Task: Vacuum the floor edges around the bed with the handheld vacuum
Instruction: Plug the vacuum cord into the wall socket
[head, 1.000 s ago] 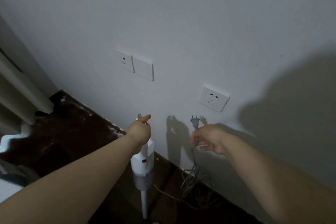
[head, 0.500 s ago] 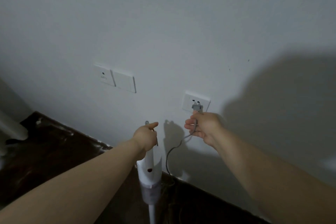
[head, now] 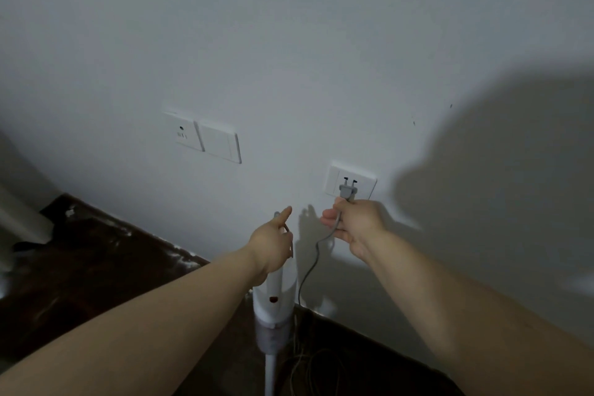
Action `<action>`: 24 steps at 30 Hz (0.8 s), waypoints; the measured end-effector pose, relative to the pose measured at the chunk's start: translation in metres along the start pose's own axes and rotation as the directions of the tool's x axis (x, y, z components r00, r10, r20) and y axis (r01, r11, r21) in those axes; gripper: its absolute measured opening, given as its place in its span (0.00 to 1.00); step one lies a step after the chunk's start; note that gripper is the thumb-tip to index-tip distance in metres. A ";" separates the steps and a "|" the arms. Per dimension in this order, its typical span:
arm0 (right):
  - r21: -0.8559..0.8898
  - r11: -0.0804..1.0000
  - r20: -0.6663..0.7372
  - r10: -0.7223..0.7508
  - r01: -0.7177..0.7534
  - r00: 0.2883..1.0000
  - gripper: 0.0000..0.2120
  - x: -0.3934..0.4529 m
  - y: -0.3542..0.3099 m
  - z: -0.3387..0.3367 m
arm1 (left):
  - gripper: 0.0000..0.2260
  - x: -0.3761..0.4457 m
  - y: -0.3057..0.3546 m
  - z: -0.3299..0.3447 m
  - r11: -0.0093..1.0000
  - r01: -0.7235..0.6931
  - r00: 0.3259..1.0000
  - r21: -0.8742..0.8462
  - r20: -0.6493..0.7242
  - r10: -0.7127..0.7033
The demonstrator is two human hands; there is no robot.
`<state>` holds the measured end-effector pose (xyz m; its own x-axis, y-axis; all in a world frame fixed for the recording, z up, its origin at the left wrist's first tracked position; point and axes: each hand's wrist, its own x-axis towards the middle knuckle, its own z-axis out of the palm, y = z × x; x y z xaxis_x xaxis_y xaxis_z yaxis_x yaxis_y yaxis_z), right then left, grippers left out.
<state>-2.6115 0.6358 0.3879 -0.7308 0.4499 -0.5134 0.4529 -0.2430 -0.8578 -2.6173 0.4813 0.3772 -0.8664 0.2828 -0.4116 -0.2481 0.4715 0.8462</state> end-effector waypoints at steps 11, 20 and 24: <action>0.233 0.972 -0.045 -0.018 0.028 0.999 0.09 0.002 0.002 0.013 | 0.25 0.009 0.004 -0.001 0.999 0.027 0.999 0.040 -0.040 -0.025; 0.381 0.925 -0.084 0.037 -0.002 0.996 0.11 0.006 -0.009 0.016 | 0.23 0.021 0.012 -0.004 0.992 0.124 0.991 -0.020 0.055 -0.123; 0.317 0.945 -0.176 -0.023 0.079 0.984 0.10 0.008 -0.008 0.020 | 0.23 0.029 0.011 -0.003 0.991 0.126 0.990 -0.039 0.064 -0.123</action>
<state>-2.6311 0.6239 0.3906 -0.6394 0.5999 -0.4810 0.2090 -0.4664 -0.8595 -2.6460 0.4923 0.3755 -0.7996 0.2757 -0.5334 -0.3715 0.4708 0.8002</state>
